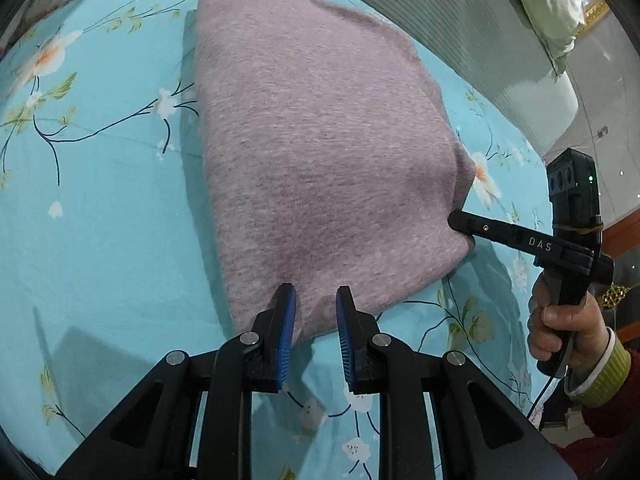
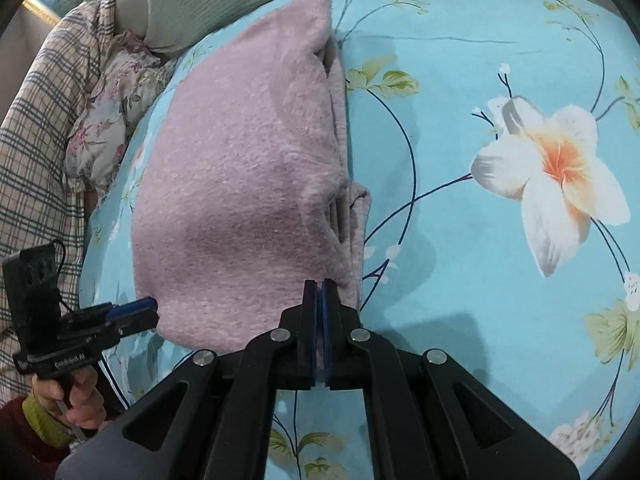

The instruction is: Fold small clothes

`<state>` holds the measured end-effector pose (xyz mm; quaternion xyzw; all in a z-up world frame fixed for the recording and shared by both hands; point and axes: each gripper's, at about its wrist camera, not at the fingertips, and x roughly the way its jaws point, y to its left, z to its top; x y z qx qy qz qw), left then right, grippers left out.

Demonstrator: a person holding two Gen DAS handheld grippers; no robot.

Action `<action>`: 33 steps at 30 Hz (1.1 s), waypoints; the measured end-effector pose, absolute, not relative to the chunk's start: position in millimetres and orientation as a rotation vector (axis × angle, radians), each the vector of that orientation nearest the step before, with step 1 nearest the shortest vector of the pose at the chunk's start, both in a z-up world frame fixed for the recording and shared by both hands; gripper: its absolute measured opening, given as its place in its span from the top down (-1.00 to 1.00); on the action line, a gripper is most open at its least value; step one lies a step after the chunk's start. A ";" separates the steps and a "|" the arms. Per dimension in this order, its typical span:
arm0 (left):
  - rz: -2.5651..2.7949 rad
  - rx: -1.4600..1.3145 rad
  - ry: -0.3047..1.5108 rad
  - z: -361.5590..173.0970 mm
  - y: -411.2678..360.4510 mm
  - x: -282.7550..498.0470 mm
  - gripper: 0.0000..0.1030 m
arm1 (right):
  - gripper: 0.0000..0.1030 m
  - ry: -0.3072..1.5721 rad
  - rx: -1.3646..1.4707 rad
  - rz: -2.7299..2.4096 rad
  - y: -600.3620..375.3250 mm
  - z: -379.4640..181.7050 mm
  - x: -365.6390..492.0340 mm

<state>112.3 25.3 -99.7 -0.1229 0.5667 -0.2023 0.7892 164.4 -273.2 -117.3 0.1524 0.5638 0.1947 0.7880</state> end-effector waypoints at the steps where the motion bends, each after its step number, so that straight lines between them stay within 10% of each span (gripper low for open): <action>1: -0.431 -0.256 1.221 -99.4 24.1 112.4 0.60 | 0.95 1.213 0.327 0.417 -272.0 -117.0 164.9; 21: -0.379 -0.185 1.242 -88.4 10.0 104.1 0.55 | 0.94 1.277 0.259 0.377 -272.2 -98.8 134.9; 28: -0.297 -0.109 1.167 -61.8 22.2 79.4 -0.22 | 0.92 1.237 0.273 0.388 -273.3 -79.7 111.7; 33: -0.262 -0.150 1.150 -53.7 38.0 73.5 -0.31 | 0.92 1.214 0.318 0.384 -276.7 -71.1 117.3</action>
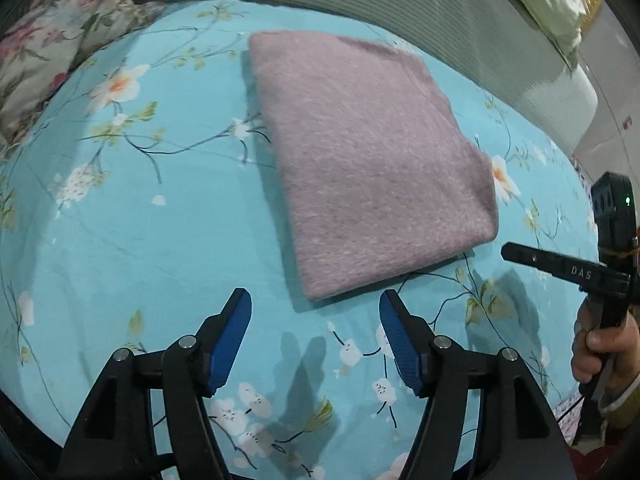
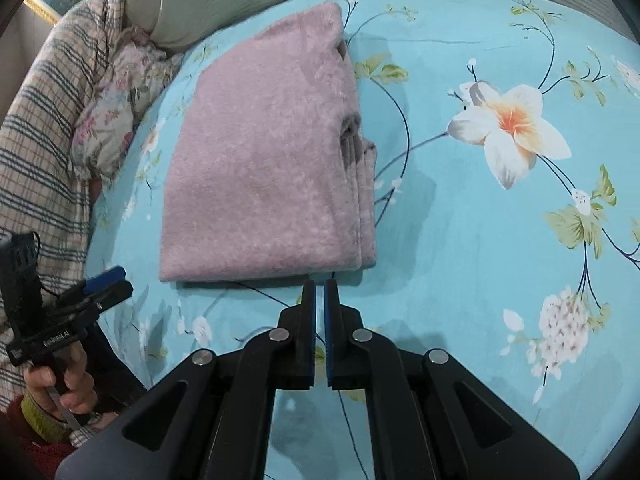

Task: Fold small clothes
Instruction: 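Open both grippers and lift them away from the folded sweater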

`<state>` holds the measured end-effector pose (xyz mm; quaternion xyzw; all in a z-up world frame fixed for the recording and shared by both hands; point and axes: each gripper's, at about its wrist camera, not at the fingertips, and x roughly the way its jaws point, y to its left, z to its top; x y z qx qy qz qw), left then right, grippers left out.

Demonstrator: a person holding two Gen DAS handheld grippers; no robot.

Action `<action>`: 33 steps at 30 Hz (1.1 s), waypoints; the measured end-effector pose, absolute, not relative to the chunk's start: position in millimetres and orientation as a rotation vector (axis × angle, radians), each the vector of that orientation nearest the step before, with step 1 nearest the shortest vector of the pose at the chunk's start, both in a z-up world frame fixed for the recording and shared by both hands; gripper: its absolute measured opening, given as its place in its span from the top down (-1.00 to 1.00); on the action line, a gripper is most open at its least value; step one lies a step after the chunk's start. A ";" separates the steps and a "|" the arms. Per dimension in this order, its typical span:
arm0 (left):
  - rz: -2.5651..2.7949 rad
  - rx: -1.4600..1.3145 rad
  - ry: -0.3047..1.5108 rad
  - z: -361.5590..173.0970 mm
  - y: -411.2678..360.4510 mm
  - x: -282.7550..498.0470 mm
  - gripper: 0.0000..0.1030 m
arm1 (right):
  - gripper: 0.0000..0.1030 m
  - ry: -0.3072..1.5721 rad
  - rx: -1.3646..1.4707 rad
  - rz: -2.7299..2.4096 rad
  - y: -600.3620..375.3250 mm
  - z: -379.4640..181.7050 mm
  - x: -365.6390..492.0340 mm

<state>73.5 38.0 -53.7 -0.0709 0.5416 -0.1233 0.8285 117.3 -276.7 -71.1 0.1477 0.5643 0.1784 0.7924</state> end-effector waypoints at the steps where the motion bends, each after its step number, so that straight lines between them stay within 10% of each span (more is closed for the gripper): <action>1: -0.253 -0.151 1.144 -51.7 40.5 72.2 -0.32 | 0.91 1.207 0.328 0.376 -278.0 -68.9 123.0; 3: -0.245 -0.153 1.137 -48.3 42.6 72.1 -0.35 | 0.77 1.191 0.356 0.362 -281.1 -66.1 135.8; 6: -0.234 -0.151 1.130 -46.1 46.6 74.0 -0.37 | -0.21 1.136 0.377 0.320 -282.1 -60.5 154.7; 7: -0.230 -0.152 1.131 -46.2 46.8 76.0 -0.37 | -0.22 1.116 0.376 0.310 -282.0 -58.4 160.3; 16: -0.193 -0.187 1.128 -51.2 37.1 123.4 -0.37 | -0.16 1.130 0.439 0.335 -270.9 -79.6 243.8; 18: -0.193 -0.208 1.125 -52.3 33.2 139.2 -0.37 | 0.46 1.179 0.501 0.375 -269.2 -91.5 255.9; 24: -0.181 -0.212 1.136 -57.5 25.9 168.7 -0.37 | 0.87 1.079 0.577 0.371 -286.4 -71.6 228.9; 33: -0.154 -0.218 1.221 -91.2 31.2 176.2 -0.41 | 0.68 1.048 0.287 0.257 -270.8 -50.8 228.9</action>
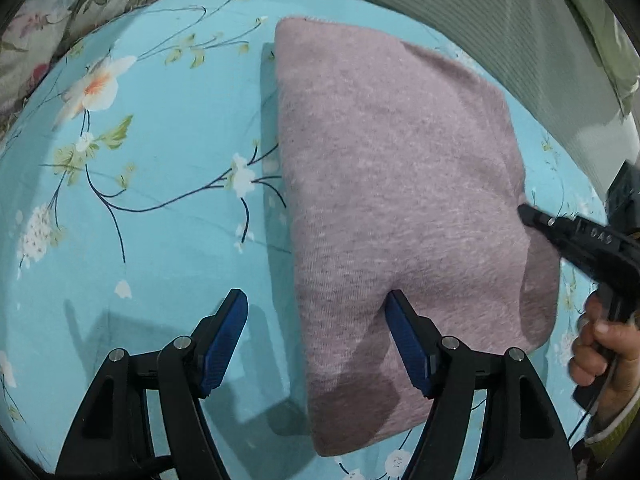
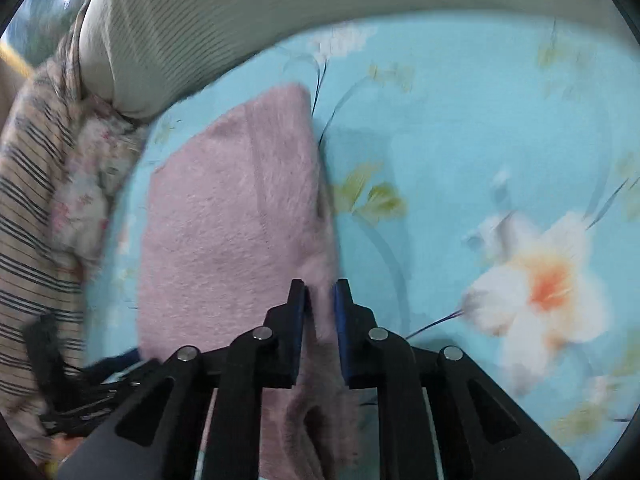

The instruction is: Fold small clothes

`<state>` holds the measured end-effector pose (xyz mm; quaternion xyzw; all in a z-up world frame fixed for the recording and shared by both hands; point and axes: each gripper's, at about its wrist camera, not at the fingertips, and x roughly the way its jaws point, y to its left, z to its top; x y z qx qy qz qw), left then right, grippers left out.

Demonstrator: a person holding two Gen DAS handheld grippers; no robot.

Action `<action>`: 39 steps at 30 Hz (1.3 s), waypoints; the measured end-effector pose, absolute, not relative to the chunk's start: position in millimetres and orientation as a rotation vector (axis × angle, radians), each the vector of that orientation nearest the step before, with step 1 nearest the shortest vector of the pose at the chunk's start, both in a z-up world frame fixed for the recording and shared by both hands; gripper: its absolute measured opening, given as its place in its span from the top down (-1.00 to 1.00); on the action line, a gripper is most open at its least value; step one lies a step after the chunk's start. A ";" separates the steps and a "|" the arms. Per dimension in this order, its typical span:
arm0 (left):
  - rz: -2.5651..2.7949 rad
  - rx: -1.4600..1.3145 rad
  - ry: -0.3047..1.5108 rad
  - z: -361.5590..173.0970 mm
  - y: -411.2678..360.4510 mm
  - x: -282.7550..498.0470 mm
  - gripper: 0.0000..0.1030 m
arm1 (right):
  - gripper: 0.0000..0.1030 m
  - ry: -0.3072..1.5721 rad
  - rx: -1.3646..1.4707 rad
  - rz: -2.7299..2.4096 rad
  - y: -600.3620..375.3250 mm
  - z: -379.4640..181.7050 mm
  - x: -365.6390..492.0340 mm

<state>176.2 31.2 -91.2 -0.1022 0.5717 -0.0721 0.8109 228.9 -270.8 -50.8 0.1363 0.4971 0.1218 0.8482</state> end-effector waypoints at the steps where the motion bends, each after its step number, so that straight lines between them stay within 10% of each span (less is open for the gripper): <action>1: -0.154 -0.216 1.221 -91.5 30.8 175.7 -0.41 | 0.68 1.015 0.275 0.269 -269.3 -41.7 226.6; 18: -0.153 -0.165 1.248 -99.1 22.6 167.5 -0.45 | 0.59 1.184 0.237 0.283 -243.2 -85.2 231.1; 39: -0.111 0.071 1.148 -61.3 32.8 57.5 -0.55 | -0.41 1.140 0.067 0.408 -217.3 -59.5 65.9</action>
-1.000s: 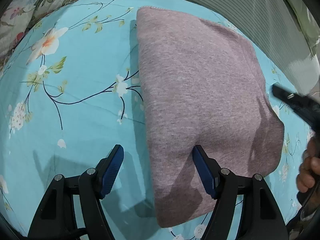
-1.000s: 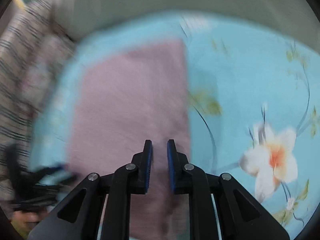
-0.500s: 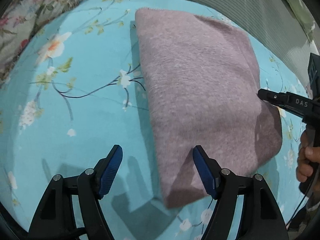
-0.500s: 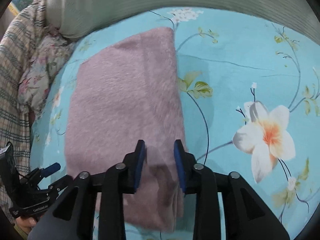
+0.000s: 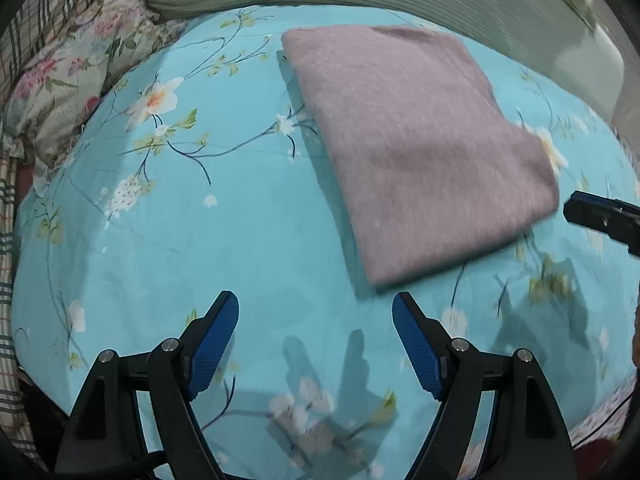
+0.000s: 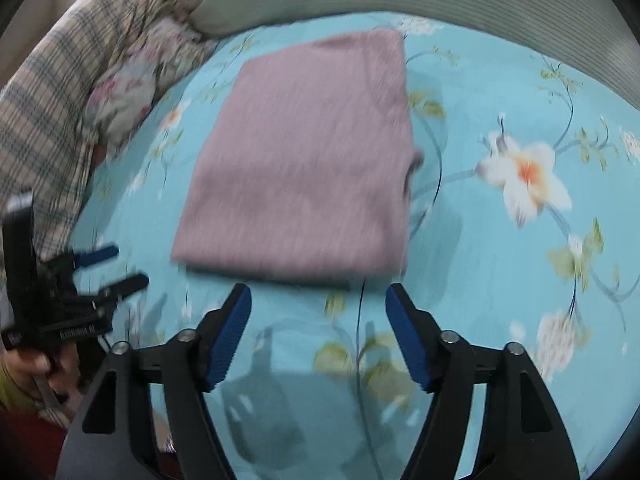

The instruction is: Fold small clothes

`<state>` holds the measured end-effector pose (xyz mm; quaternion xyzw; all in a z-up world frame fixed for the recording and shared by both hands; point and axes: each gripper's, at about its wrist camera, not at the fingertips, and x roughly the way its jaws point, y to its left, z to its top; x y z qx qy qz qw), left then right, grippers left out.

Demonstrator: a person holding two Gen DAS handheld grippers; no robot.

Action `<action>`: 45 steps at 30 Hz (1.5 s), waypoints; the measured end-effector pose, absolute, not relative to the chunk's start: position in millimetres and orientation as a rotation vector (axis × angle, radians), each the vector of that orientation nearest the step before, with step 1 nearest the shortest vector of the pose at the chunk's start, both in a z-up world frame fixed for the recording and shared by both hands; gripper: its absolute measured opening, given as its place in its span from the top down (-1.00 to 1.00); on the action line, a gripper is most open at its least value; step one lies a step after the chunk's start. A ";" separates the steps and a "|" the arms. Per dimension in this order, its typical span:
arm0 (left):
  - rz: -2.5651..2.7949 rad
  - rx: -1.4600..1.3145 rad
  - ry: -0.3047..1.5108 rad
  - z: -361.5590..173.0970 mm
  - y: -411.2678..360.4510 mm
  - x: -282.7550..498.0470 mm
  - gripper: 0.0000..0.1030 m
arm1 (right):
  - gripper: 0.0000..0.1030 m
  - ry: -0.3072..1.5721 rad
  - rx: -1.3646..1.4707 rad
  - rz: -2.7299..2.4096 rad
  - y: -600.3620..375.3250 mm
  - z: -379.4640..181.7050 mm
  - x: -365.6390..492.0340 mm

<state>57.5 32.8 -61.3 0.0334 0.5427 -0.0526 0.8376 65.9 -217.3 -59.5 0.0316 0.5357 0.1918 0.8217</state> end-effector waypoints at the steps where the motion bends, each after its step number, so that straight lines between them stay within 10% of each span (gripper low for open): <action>1: -0.115 0.096 1.145 -61.4 30.0 50.9 -0.56 | -0.42 1.144 0.051 0.411 -215.9 -61.3 58.9; 11: -0.142 0.165 1.108 -53.3 26.2 21.0 -0.57 | -0.49 1.105 0.005 0.428 -218.0 -36.1 29.5; 18: -0.121 0.167 0.966 7.1 30.3 18.9 -0.71 | -0.92 0.996 -0.027 0.443 -222.0 9.1 24.8; 45: -0.106 0.197 1.037 -11.8 -2.9 60.6 -0.76 | -0.93 1.078 -0.032 0.459 -199.7 -32.3 73.0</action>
